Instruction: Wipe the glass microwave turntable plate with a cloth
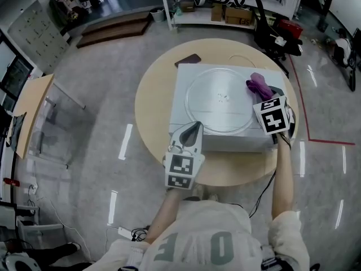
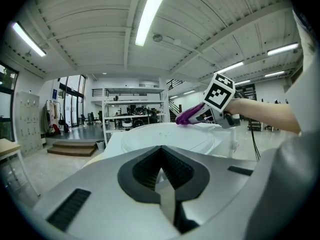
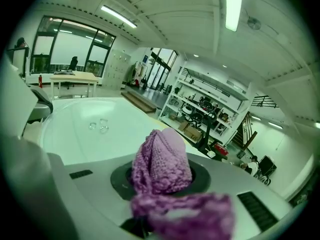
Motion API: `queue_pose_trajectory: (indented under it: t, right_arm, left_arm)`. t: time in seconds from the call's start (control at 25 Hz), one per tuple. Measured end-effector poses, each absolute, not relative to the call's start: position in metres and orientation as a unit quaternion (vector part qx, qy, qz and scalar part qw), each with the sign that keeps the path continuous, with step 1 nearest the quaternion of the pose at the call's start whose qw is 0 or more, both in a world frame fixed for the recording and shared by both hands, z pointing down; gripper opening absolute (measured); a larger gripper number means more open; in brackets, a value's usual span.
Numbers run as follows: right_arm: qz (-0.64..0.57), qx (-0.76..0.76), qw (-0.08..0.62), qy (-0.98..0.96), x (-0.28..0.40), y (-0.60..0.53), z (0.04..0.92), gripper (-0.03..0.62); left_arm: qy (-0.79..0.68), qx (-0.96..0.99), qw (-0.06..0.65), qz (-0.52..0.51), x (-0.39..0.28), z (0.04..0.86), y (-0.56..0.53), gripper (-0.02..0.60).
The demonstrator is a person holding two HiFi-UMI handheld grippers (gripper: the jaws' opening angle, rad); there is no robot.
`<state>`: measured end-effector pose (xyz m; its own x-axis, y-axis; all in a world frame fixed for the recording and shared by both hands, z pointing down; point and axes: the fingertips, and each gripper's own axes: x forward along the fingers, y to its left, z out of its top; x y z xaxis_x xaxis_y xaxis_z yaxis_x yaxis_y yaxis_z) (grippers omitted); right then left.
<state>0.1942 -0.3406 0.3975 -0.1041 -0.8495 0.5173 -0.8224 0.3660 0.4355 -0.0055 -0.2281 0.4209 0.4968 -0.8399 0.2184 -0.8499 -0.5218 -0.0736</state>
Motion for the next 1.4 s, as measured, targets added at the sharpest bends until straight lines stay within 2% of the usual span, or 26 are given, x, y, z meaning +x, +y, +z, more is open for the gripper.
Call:
queue_pose_trajectory:
  t: [0.44,0.68,0.8,1.0,1.4]
  right_arm:
    - [-0.004,0.540,0.351,-0.765,0.159,-0.211,0.412,0.048]
    - [-0.012,0.540,0.353,-0.764,0.153,-0.197,0.416,0.048]
    - [-0.013,0.564,0.318,-0.762,0.158,-0.197,0.404,0.048]
    - [-0.020,0.614,0.205,-0.762,0.169,-0.183,0.368,0.048]
    - [0.025,0.597,0.142,-0.789,0.172,-0.149,0.375,0.048]
  left_arm:
    - [-0.484,0.867,0.014,0.113,-0.007,0.417,-0.230,-0.001]
    - [-0.483,0.868,0.019,0.116,-0.008,0.420,-0.230,-0.001]
    - [-0.483,0.868,0.017,0.115,-0.007,0.421,-0.230,-0.002]
    - [-0.495,0.864,0.024,0.088,-0.009,0.414,-0.232,0.000]
    - [-0.498,0.866,0.019,0.054,0.004,0.387,-0.215,0.000]
